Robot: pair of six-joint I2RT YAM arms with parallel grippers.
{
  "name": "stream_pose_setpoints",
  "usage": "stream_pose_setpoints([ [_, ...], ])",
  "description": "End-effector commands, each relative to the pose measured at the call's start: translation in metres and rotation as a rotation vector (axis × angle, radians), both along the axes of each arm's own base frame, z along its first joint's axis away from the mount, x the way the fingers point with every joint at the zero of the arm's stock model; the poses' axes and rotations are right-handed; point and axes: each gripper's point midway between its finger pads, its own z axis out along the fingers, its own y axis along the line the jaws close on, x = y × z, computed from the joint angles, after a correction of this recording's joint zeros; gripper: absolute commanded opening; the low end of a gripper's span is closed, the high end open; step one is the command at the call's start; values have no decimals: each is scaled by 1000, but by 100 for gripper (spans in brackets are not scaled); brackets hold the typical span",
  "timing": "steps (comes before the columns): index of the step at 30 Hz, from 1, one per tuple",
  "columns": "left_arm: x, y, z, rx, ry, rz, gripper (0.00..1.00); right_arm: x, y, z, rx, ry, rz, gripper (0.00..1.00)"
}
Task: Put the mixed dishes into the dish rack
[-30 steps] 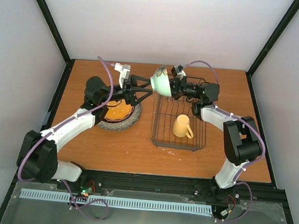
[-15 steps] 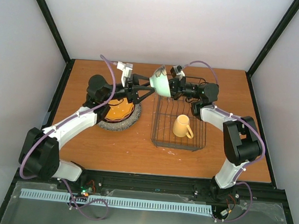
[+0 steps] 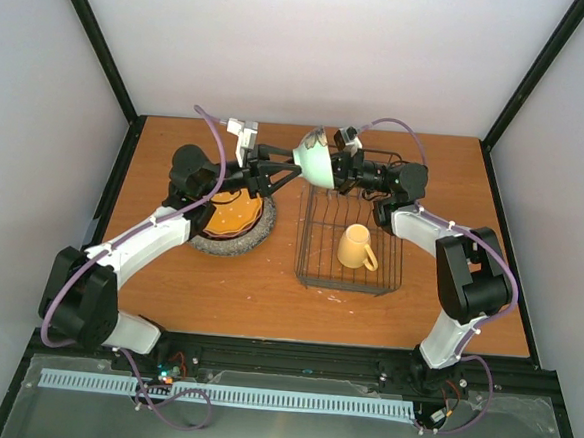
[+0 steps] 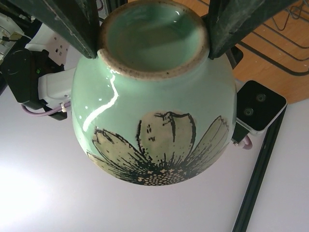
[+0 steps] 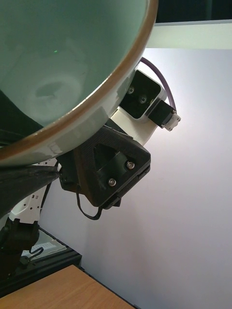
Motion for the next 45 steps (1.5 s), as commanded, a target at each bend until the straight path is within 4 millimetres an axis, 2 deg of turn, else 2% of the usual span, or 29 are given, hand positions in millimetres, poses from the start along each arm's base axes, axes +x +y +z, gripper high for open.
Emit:
stream_pose_setpoints([
  [1, -9, -6, 16, -24, -60, -40, 40, -15, 7, 17, 30, -74, 27, 3],
  [3, -9, -6, 17, -23, -64, -45, 21, -14, 8, 15, 29, -69, 29, 3],
  [4, -9, -7, 17, -23, -65, -48, 8, -14, 8, 15, 29, -70, 31, 3],
  [5, -8, -7, 16, -24, -62, -48, 2, -15, 9, 15, 30, -72, 32, 3],
  [14, -10, -4, 16, -20, -70, -24, 1, -13, 9, 8, 30, -55, 32, 5],
  [18, -11, -1, 17, -6, -81, 7, 1, -11, 10, 4, 31, -47, 29, 11],
  [24, -12, 2, 16, -1, -89, 26, 1, -9, 8, 2, 38, -40, 28, 25],
  [26, -12, 2, 15, 2, -89, 28, 0, -9, 6, 1, 39, -38, 24, 26],
  [28, -11, 2, 14, 8, -89, 29, 1, -7, 2, 0, 40, -38, 13, 31],
  [36, -8, 1, 11, 55, -91, 47, 1, 3, -19, -6, 37, -37, -38, 40],
  [42, -5, 0, 9, 104, -101, 64, 1, 14, -39, -13, 27, -38, -95, 41],
  [45, -3, -1, 7, 116, -97, 63, 1, 16, -43, -17, 20, -40, -105, 41],
])
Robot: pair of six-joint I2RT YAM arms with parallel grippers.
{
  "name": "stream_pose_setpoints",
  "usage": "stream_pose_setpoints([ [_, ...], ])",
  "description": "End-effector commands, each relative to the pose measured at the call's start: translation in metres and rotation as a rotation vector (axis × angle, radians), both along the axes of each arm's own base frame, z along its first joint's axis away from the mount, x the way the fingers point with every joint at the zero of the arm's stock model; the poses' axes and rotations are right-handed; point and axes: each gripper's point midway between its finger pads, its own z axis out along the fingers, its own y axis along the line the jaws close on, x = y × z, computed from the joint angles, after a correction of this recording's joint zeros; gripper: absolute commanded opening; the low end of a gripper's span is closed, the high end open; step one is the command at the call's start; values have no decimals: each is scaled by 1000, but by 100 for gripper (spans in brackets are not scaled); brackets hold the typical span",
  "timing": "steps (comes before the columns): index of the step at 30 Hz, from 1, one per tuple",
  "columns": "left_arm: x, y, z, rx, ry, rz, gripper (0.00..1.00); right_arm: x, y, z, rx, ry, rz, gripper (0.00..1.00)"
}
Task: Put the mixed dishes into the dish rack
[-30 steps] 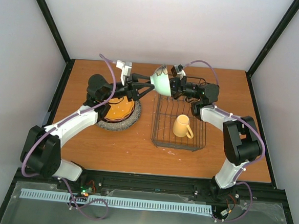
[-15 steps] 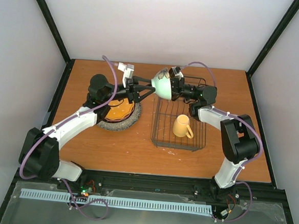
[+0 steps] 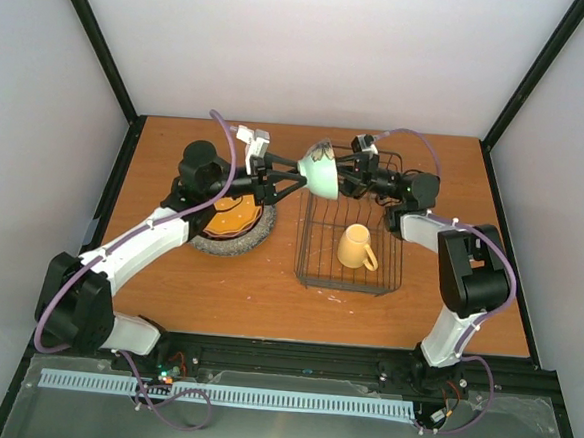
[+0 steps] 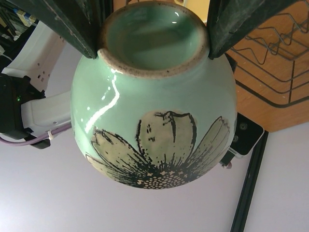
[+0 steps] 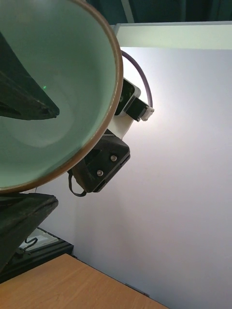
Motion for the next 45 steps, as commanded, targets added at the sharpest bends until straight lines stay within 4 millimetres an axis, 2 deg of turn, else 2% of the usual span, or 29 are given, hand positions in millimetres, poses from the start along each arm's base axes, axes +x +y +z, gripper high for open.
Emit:
stream_pose_setpoints([
  [1, -5, 4, 36, -15, -118, 15, 1, -2, -11, 7, 15, -91, -32, 41],
  [6, -3, 2, 37, -5, -124, 12, 1, -3, -11, -1, -9, -93, -29, 41],
  [11, 2, -2, 31, 46, -107, 1, 1, 15, -34, -25, -102, -78, -122, 41],
  [14, 5, -3, 26, 75, -98, 6, 1, 28, -47, -51, -263, -86, -212, 43],
  [16, 8, -5, 21, 93, -90, 10, 1, 33, -55, -65, -448, -120, -262, 44],
  [17, 9, -6, 20, 101, -91, 12, 1, 34, -58, -64, -496, -139, -267, 44],
  [20, 12, -12, 12, 128, -79, 4, 1, 38, -70, -61, -493, -132, -294, 44],
  [24, 17, -20, -3, 190, -60, 4, 1, 45, -94, -70, -607, -133, -390, 43],
  [28, 23, -28, -25, 301, -50, 25, 1, 55, -126, -70, -740, -143, -536, 42],
  [31, 28, -33, -43, 410, -49, 70, 1, 55, -143, -65, -831, -170, -602, 41],
  [39, 25, -56, -81, 649, -73, 101, 1, 49, -158, -66, -899, -180, -645, 41],
  [45, 37, -55, -96, 759, -94, 175, 1, 44, -165, -65, -908, -187, -674, 40],
])
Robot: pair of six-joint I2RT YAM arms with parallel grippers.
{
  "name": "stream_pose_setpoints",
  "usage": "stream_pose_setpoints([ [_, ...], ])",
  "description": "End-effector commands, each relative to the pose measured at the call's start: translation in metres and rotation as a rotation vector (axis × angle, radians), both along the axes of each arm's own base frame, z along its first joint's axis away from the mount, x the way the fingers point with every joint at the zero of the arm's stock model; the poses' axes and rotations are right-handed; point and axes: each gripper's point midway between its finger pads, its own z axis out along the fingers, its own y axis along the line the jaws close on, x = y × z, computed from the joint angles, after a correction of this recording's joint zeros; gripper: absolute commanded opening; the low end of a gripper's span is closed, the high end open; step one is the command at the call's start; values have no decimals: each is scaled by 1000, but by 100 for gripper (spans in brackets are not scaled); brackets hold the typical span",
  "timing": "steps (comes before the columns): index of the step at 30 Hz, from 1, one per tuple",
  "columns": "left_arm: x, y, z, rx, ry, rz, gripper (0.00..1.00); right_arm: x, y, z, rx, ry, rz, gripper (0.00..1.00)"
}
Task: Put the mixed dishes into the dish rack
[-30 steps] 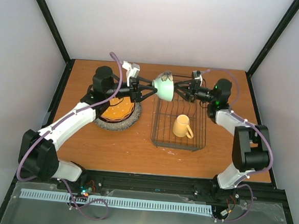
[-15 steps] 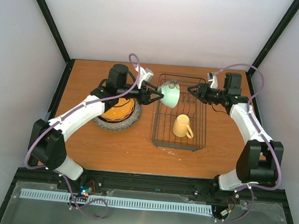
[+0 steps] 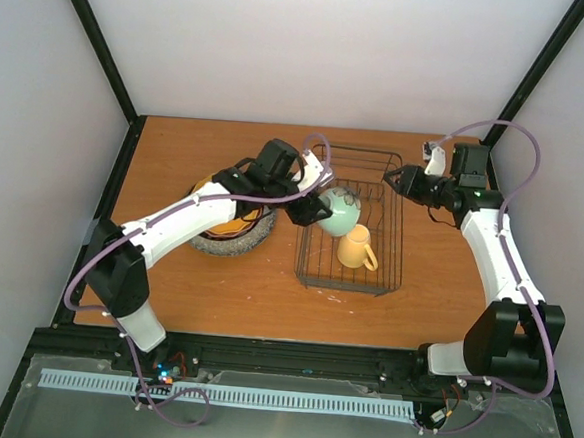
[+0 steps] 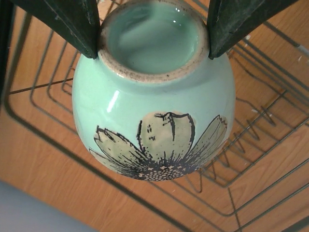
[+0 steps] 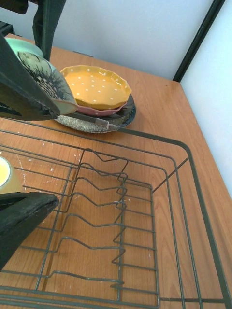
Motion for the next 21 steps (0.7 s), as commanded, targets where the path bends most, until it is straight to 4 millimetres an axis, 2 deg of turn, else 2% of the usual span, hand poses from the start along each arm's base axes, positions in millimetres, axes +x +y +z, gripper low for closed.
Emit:
stream_pose_setpoints([
  [1, 22, 3, 25, 59, -145, 61, 1, -7, -10, 3, -39, -24, -27, 40],
  [7, 35, 2, 17, 143, -186, 87, 0, -12, -12, 2, -51, -26, -32, 40],
  [16, 27, -17, -10, 267, -188, 38, 1, -17, -14, 3, -60, -32, -32, 40],
  [21, 26, -12, -11, 307, -197, 55, 1, -21, -16, 5, -66, -37, -35, 40],
])
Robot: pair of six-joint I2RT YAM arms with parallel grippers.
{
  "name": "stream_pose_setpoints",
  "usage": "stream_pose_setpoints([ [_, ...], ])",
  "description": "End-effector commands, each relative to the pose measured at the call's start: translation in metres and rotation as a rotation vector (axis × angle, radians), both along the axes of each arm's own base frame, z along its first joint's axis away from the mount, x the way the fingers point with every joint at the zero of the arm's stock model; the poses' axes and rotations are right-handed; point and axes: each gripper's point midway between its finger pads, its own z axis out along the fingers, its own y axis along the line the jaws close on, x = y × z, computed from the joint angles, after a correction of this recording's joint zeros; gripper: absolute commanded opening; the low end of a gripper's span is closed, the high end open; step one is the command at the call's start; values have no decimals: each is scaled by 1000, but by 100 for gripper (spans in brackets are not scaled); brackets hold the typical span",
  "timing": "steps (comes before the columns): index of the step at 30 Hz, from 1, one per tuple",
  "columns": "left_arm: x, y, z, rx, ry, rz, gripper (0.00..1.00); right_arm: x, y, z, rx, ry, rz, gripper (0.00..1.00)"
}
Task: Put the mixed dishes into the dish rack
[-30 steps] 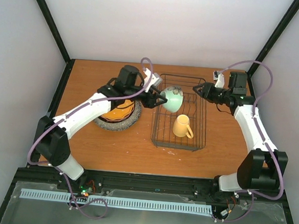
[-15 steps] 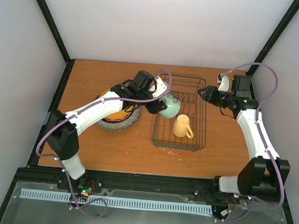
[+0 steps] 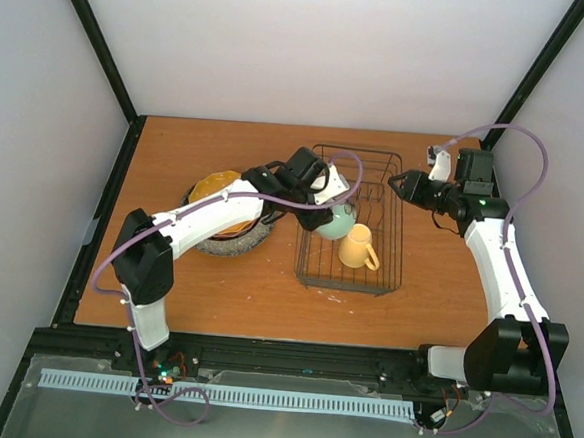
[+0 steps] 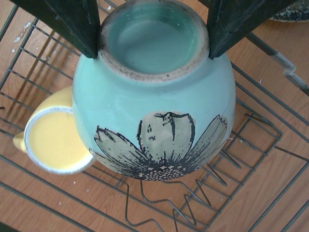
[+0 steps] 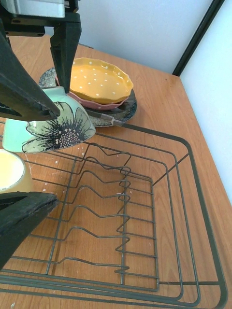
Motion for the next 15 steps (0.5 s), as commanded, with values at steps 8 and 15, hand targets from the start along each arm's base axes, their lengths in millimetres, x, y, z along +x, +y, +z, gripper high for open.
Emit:
stream_pose_setpoints([
  [8, 10, 10, 36, 40, -129, 39, 1, -9, -3, -1, -9, -4, 2, 40],
  [15, -2, -6, 11, 112, -121, -7, 1, -12, -3, -1, -16, -1, 14, 40],
])
